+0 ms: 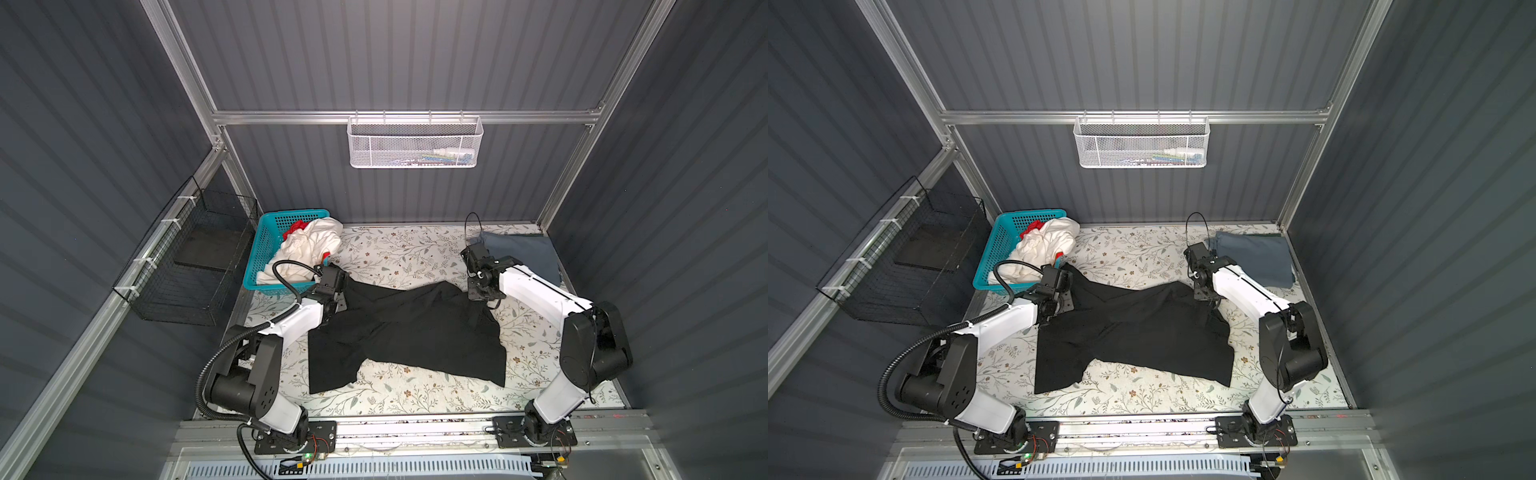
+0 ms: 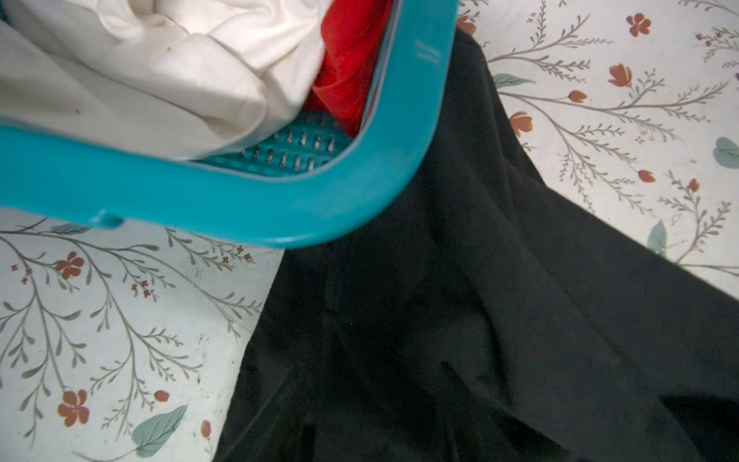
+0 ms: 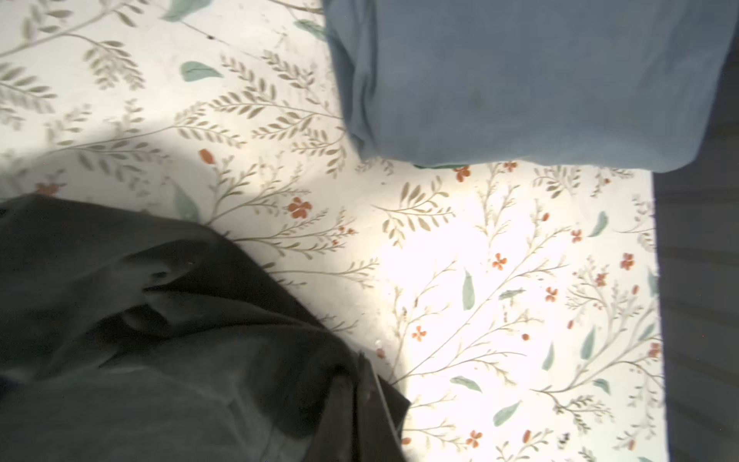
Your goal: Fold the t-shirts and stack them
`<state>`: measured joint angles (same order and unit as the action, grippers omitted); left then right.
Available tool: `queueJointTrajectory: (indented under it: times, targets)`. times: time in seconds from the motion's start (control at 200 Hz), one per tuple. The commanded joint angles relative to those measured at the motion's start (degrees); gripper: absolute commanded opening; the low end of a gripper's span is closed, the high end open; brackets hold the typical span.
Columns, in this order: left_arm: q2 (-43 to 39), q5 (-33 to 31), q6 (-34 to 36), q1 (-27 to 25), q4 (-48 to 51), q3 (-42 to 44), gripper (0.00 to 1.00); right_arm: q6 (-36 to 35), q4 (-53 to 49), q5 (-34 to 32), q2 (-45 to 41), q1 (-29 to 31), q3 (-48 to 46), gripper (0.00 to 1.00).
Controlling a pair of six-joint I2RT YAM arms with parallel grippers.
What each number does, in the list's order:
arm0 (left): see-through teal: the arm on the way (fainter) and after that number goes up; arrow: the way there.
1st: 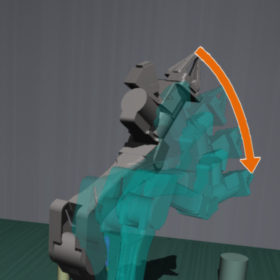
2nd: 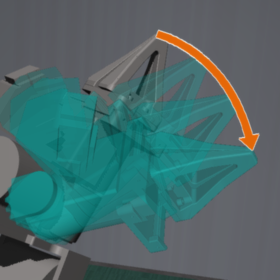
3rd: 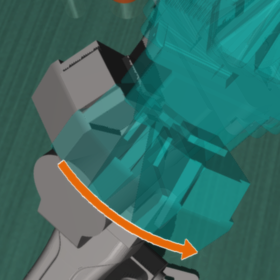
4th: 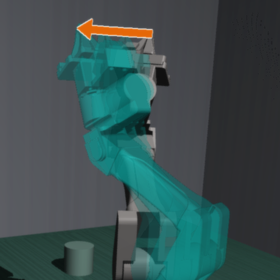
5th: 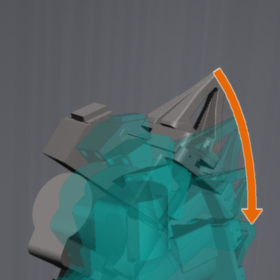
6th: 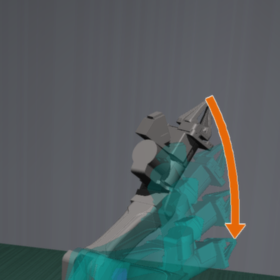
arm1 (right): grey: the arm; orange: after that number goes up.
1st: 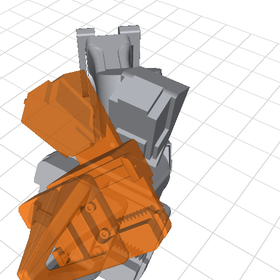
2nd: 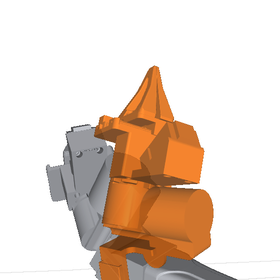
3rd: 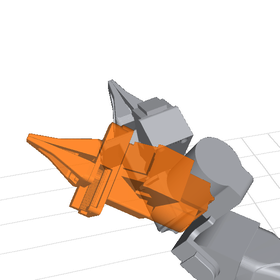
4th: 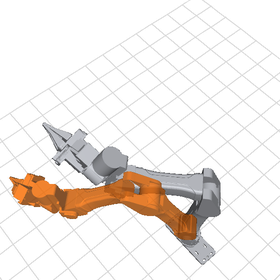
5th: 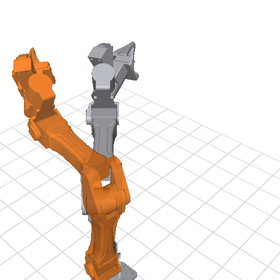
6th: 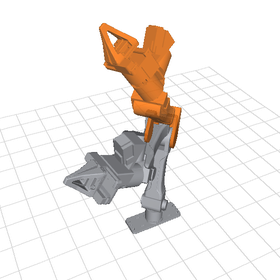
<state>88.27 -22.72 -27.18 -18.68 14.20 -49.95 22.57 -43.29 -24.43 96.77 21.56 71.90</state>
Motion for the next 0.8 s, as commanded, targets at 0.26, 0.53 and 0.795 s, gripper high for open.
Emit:
queueJointTrajectory:
  times: [0.26,0.53,0.795]
  targets:
    - [-2.1,-1.4,2.0,0.5,2.7,-1.7,0.56,-3.6,-1.4,-6.0,6.0,-5.1,3.9,0.11]
    - [-3.2,-0.3,2.5,0.7,5.0,-1.9,0.6,-3.4,-2.5,-0.7,2.2,-5.7,4.3,0.79]
    - [-7.5,0.2,1.9,0.8,6.0,2.5,0.71,5.1,4.8,21.0,-14.0,-5.5,-12.0,0.9]
